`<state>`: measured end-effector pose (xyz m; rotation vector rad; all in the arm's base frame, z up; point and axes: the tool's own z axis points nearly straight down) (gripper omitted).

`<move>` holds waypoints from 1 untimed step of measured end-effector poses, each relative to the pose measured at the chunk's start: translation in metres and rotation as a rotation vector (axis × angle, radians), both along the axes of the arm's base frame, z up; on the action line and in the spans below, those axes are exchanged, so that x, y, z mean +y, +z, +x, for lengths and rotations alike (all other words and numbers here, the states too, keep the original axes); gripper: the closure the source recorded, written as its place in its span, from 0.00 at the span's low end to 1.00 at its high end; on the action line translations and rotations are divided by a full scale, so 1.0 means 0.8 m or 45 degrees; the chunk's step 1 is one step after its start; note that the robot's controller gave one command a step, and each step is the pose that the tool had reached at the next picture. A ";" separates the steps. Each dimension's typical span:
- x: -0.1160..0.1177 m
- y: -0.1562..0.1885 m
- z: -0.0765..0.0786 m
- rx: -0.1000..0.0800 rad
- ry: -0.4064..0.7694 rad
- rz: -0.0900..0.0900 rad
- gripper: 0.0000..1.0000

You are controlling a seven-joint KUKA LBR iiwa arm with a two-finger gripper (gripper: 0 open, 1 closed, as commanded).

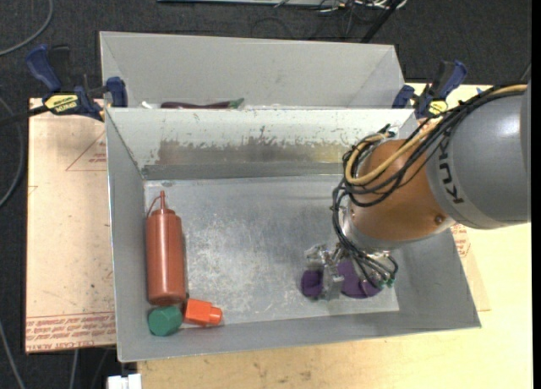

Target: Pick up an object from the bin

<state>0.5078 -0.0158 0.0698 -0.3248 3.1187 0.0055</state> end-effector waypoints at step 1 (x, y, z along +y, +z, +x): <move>0.002 0.150 0.003 -0.004 0.014 0.001 1.00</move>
Offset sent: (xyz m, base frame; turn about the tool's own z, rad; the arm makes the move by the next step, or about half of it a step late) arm 0.0000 0.0000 0.0000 0.0000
